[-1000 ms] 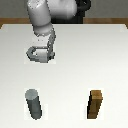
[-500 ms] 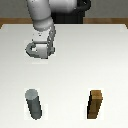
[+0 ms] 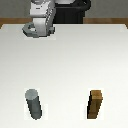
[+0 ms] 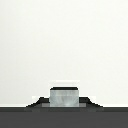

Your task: Put the loop with the handle onto the peg.

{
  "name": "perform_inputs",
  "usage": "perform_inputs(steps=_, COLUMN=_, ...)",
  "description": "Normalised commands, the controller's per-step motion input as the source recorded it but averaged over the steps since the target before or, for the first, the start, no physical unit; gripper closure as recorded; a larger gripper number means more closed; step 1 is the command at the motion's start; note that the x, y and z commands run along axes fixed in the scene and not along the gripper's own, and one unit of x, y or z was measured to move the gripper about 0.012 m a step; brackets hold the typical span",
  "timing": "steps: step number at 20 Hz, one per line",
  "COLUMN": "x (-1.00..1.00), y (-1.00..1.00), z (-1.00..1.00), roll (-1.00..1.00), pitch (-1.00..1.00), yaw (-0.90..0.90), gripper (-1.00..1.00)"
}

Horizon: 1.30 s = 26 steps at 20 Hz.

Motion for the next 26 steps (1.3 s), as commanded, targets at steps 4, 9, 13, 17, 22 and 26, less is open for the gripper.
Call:
perform_inputs(steps=4, x=0.0, y=0.0, z=0.0, roll=0.0, pitch=0.0, yaw=0.0, gripper=1.0)
perform_inputs(steps=9, x=0.0, y=0.0, z=0.0, roll=0.0, pitch=0.0, yaw=0.09, gripper=1.0)
perform_inputs(steps=13, x=0.0, y=0.0, z=0.0, roll=0.0, pitch=0.0, yaw=0.92, gripper=1.0)
perform_inputs(steps=17, x=0.0, y=0.0, z=0.0, roll=0.0, pitch=0.0, yaw=1.0, gripper=1.0)
perform_inputs(steps=22, x=0.6, y=0.0, z=0.0, roll=0.0, pitch=0.0, yaw=0.32, gripper=1.0)
perform_inputs(steps=26, x=1.0, y=0.0, z=0.0, roll=0.0, pitch=0.0, yaw=0.0, gripper=1.0)
